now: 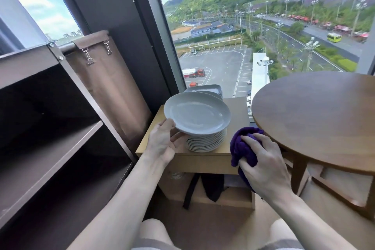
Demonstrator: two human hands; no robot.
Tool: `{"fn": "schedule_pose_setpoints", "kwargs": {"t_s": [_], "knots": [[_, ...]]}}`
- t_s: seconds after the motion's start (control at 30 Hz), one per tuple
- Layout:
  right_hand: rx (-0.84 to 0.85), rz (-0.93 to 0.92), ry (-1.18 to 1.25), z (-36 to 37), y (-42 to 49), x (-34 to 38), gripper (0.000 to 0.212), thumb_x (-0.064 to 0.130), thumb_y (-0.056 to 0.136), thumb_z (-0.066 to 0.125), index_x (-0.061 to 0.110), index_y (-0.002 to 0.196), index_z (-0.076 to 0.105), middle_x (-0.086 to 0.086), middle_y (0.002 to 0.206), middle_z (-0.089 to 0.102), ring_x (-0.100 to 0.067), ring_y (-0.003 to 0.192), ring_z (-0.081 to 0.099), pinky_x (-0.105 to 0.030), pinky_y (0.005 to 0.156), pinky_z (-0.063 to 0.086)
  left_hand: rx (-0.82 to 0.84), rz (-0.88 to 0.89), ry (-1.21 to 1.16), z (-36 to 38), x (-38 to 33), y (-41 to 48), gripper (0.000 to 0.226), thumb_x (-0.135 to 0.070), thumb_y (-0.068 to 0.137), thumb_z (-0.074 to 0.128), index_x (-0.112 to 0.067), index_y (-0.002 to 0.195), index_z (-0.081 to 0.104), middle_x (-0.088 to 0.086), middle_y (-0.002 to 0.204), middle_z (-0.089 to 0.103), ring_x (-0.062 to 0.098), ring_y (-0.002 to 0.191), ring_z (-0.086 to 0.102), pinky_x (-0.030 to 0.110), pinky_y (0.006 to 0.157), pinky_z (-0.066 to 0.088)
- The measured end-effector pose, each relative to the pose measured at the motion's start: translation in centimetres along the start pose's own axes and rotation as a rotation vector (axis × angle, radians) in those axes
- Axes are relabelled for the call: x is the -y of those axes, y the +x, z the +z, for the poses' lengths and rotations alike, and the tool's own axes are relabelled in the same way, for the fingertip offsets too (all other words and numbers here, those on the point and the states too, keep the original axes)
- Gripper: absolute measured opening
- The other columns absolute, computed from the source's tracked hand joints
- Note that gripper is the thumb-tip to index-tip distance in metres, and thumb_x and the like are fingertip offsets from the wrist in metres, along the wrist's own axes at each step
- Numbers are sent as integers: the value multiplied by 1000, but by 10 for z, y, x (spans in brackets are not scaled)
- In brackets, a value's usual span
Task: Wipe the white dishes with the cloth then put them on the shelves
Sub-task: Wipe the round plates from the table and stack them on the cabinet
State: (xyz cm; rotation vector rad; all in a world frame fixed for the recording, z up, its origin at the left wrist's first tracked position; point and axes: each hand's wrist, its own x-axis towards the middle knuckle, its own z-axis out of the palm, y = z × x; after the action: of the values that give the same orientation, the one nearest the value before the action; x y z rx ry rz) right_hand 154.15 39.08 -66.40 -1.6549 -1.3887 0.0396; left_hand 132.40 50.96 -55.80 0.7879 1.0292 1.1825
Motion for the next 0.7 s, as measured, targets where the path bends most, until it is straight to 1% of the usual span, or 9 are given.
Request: {"fn": "schedule_pose_setpoints", "kwargs": {"t_s": [0.1, 0.17, 0.23, 0.33, 0.53, 0.63, 0.7], "knots": [[30, -7, 5, 1, -1, -1, 60, 15, 77, 82, 19, 134, 64, -1, 135, 55, -23, 121, 47, -32, 93, 40, -46, -21, -7, 13, -7, 17, 28, 1, 91, 58, 4, 118, 63, 22, 99, 71, 31, 82, 73, 39, 66, 65], [48, 0, 7, 2, -2, -2, 60, 16, 77, 81, 20, 134, 63, 0, 136, 55, -23, 122, 46, -32, 94, 40, -81, -40, -20, 23, -10, 29, 21, 2, 90, 57, 2, 111, 62, 24, 103, 69, 34, 88, 72, 37, 61, 64], [62, 13, 8, 2, -2, -4, 60, 17, 77, 81, 21, 134, 64, 2, 135, 55, -21, 121, 46, -31, 93, 39, -106, -44, -26, 32, -12, 40, 20, 3, 90, 57, 0, 109, 61, 26, 108, 68, 36, 93, 72, 39, 60, 64], [100, 24, -14, 3, -2, -6, 59, 20, 78, 80, 23, 134, 64, 3, 135, 55, -19, 121, 46, -30, 91, 40, -127, -37, -11, 42, -16, 52, 16, 3, 90, 57, -3, 105, 59, 27, 108, 68, 38, 94, 72, 40, 59, 65], [127, 40, -21, 5, -1, -8, 59, 23, 79, 78, 23, 136, 62, 4, 136, 54, -19, 122, 46, -32, 91, 45, -129, -23, -20, 48, -17, 70, 14, 5, 91, 57, -1, 104, 57, 29, 105, 69, 39, 94, 74, 41, 62, 66], [134, 51, -14, 5, -1, -9, 58, 24, 80, 77, 24, 136, 62, 4, 137, 54, -19, 122, 46, -35, 93, 48, -139, -14, 8, 49, -14, 78, 9, 5, 93, 56, -1, 100, 58, 26, 103, 69, 39, 96, 73, 44, 72, 66], [138, 52, -13, 5, -1, -9, 58, 26, 81, 77, 25, 136, 61, 5, 136, 53, -17, 121, 45, -36, 92, 49, -136, -24, 33, 47, -14, 82, 8, 5, 95, 54, 1, 101, 57, 26, 107, 68, 41, 102, 72, 48, 82, 65]]}}
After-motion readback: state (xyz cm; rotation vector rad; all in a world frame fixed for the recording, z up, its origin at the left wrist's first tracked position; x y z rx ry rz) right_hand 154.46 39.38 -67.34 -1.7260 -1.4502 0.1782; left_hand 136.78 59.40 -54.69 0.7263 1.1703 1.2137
